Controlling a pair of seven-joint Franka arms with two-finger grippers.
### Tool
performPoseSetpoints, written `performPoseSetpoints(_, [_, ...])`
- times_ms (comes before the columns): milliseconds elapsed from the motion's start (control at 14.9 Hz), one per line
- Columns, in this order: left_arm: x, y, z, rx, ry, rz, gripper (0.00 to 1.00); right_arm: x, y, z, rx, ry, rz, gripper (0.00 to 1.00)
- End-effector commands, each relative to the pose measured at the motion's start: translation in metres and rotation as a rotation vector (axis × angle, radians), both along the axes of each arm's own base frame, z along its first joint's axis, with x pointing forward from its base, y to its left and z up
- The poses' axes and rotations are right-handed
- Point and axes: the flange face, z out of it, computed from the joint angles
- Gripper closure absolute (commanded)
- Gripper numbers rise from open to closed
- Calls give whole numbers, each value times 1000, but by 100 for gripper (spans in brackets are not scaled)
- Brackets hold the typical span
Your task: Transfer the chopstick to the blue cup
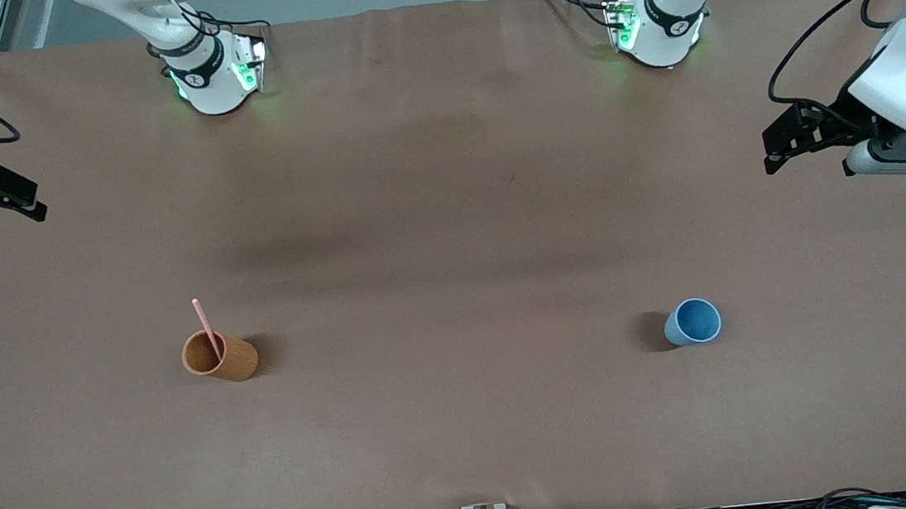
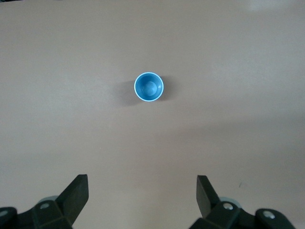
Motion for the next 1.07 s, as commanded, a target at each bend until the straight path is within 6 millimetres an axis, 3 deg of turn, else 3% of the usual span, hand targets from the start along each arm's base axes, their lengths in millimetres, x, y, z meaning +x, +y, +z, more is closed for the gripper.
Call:
performPoseSetpoints(0, [-2,0,7,-17,-2,-16,0,-4,0,-1,3,1,-13,0])
performPoseSetpoints(336, [1,1,-3,-16,16,-12,0,-4,0,-1,3,1,-13,0])
performPoseSetpoints(403, [11,2,-24,-13,51,-5,0,-4,0,-1,3,3,-14,0])
performPoseSetpoints(537, [30,22,-55,-5,88,16,0,-4,0,-2,3,4,-13,0])
performPoseSetpoints(738, [76,27,-140,8,101,10,0,-2,5,-19,5,23,-5,1])
performPoseSetpoints(872, [95,26,-183,8,100,13,0,1,21,-34,4,14,24,1])
performPoseSetpoints(1007, [107,25,-226,9,89,15,0,6,28,-64,4,11,36,2])
